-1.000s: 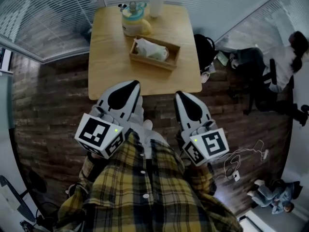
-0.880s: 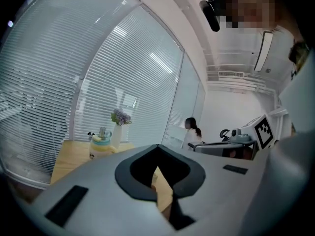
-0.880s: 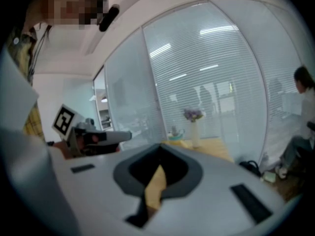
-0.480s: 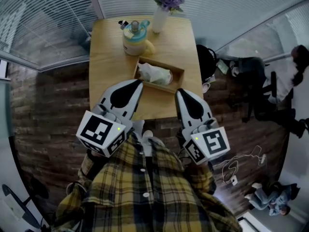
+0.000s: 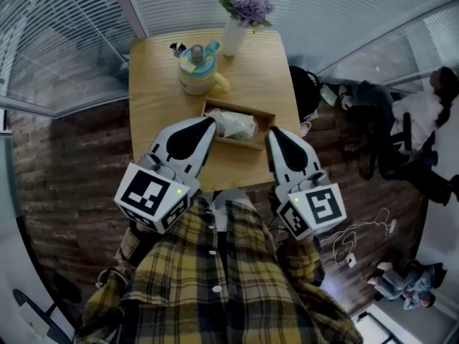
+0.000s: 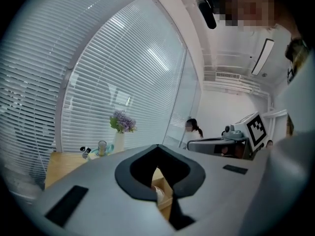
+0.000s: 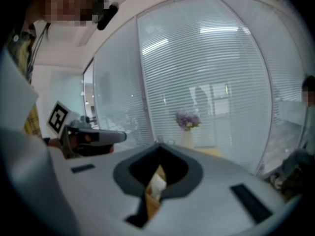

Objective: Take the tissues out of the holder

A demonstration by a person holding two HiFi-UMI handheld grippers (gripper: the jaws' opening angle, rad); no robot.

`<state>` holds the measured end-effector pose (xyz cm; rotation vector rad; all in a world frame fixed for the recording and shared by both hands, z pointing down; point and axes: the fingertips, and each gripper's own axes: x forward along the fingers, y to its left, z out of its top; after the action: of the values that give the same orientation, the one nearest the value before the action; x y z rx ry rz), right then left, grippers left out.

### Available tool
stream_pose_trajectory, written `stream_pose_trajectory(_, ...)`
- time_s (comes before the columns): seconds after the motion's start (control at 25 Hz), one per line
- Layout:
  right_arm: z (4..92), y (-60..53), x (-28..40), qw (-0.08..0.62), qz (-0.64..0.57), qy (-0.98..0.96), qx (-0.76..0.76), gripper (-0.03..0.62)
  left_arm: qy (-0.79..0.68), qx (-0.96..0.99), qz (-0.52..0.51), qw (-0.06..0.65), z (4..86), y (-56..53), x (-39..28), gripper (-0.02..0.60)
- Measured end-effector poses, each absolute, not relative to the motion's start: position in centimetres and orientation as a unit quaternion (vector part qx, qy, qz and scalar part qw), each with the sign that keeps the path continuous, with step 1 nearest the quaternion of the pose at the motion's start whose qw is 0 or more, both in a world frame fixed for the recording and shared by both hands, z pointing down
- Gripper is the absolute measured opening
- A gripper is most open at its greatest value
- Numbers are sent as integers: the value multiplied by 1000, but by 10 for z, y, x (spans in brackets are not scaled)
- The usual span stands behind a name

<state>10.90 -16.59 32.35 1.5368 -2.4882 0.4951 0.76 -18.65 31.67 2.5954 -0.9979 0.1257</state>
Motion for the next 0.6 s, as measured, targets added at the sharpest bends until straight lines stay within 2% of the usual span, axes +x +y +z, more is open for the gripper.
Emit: stream_pose_trajectory(0.6,329,-201,134,99,173,-855,479,11,-401,897,46,182,314,-215,21,8)
